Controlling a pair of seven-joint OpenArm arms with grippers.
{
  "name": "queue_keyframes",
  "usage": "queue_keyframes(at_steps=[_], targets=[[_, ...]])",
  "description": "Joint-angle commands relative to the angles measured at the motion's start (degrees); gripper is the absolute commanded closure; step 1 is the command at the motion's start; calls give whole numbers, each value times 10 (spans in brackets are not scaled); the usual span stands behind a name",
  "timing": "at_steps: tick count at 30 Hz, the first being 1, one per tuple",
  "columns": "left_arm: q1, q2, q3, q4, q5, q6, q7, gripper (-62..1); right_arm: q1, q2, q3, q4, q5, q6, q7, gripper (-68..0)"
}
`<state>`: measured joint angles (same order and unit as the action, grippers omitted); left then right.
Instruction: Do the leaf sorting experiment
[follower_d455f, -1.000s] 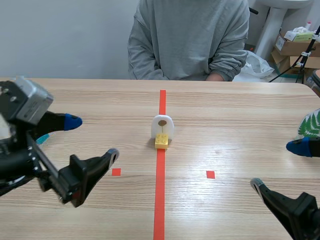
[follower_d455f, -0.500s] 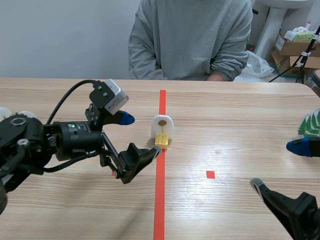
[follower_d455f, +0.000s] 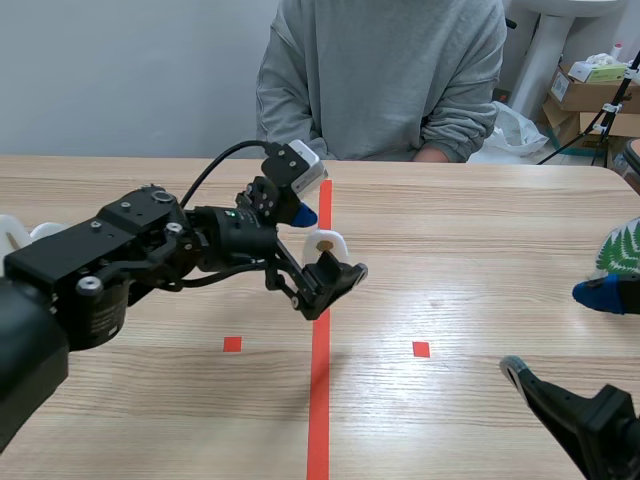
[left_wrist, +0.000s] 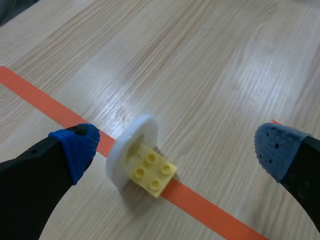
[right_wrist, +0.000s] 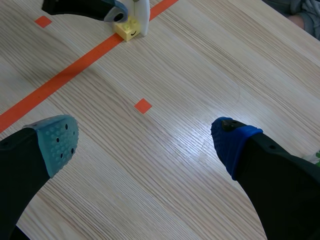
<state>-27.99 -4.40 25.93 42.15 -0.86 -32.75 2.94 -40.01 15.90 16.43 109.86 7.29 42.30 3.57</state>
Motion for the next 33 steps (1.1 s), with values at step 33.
queue_keyframes(at_steps=[33], targets=[[-98, 25, 24, -156, 125, 30, -64, -623, 2, 6, 7, 11, 8, 4, 8, -543]])
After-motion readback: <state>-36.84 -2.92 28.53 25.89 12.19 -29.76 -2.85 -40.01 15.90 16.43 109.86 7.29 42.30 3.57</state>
